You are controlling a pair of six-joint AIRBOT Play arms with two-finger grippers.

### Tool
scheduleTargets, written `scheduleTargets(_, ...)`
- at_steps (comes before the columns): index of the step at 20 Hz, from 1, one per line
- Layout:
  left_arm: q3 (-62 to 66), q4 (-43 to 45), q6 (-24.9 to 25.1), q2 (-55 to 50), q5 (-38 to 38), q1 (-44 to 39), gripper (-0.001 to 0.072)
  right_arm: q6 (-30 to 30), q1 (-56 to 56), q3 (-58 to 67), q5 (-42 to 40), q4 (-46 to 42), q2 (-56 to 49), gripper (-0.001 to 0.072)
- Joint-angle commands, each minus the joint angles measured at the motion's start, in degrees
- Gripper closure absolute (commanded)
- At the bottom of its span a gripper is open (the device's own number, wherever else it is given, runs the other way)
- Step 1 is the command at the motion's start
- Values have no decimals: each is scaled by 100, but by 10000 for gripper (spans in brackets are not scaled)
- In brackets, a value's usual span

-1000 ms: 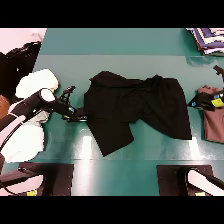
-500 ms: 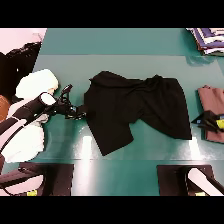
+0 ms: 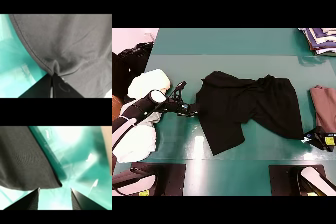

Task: Fold the shirts.

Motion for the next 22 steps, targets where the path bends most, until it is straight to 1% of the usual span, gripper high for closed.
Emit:
scheduleTargets(1, 13, -4, 111, 11, -15, 2, 684, -15, 188, -155, -264, 28, -282, 260)
scheduleTargets(5, 13, 0, 146, 11, -57, 2, 684, -9, 645, -146, -719, 522, -680, 264)
scheduleTargets(6, 13, 0, 146, 11, -61, 2, 684, -9, 743, -146, -785, 616, -726, 287)
scheduleTargets(8, 13, 0, 146, 11, -57, 2, 684, -13, 935, -144, -907, 595, -750, 488)
scheduleTargets(9, 13, 2, 146, 11, -48, 2, 685, -15, 1016, -136, -929, 597, -745, 553)
scheduleTargets(10, 13, 13, 144, 17, -17, 2, 685, -35, 1095, -96, -914, 581, -745, 665)
scheduleTargets(11, 35, 24, 138, 37, -4, 2, 686, -59, 1167, -2, -804, 573, -745, 693)
scheduleTargets(13, 184, 216, 24, 286, -50, 2, 686, -59, 1399, 428, -358, 581, -721, 693)
scheduleTargets(15, 568, 675, -243, 758, -205, 4, 686, -57, 1755, 1119, -50, 619, -505, 694)
scheduleTargets(17, 1231, 1241, -505, 1287, -415, 4, 686, -50, 2179, 2037, -46, 616, -162, 693)
scheduleTargets(19, 2039, 1646, -636, 1749, -527, 4, 685, -48, 2533, 3075, -212, 614, 160, 693)
scheduleTargets(22, 3517, 1825, -658, 2175, -691, 2, 685, 94, 2835, 4734, -387, 608, 472, 693)
